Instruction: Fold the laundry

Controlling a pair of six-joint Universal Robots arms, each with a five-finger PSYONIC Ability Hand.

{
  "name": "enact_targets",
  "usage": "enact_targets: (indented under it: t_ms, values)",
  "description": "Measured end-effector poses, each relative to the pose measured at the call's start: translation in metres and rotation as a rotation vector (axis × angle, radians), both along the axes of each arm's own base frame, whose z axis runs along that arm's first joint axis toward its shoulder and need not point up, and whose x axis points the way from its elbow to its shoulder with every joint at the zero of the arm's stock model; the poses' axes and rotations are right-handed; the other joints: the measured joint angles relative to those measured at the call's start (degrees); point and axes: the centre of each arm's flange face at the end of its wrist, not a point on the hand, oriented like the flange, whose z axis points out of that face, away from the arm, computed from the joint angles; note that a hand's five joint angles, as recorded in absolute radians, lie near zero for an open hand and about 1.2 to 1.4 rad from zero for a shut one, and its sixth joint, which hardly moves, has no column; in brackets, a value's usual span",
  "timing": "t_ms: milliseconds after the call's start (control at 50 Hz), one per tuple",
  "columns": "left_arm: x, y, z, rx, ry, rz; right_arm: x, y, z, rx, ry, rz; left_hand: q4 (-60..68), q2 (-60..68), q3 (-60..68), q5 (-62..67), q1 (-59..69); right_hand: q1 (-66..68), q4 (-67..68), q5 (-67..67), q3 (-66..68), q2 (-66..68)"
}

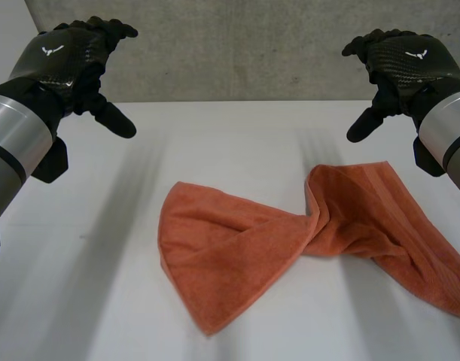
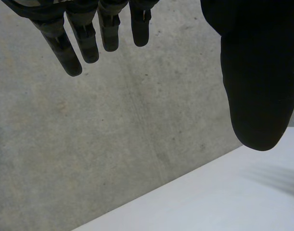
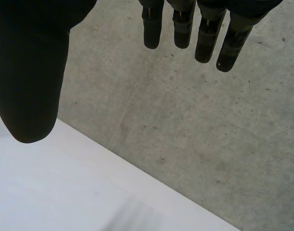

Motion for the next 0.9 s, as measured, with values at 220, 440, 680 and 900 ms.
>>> enact_targets:
  t_ms: [220, 440, 680, 900]
  values:
    - [-0.019, 0.011, -0.019, 0.069, -0.027, -0.061, 0.007, -0.002, -0.012, 0.018, 0.1, 0.073, 0.0, 0.0, 0.0, 0.0, 0.0, 0.0, 0.0, 0.0, 0.0, 0.0]
    - [-0.06, 0.054, -0.086, 0.257, -0.093, -0.111, 0.007, -0.012, -0.054, 0.068, 0.435, 0.124, 0.1, 0.1, 0.0, 0.0, 0.2, 0.0, 0.0, 0.0, 0.0, 0.0]
    - [-0.1, 0.086, -0.176, 0.316, -0.149, -0.086, 0.008, -0.044, -0.135, 0.166, 0.594, 0.343, 3.3, 3.3, 2.3, 2.1, 3.7, 0.0, 0.0, 0.0, 0.0, 0.0]
    - [-0.124, 0.082, -0.224, 0.319, -0.225, -0.121, 0.015, -0.067, -0.184, 0.183, 0.587, 0.419, 16.0, 16.5, 15.6, 15.1, 17.6, 13.3, 15.6, 14.9, 17.1, 16.5]
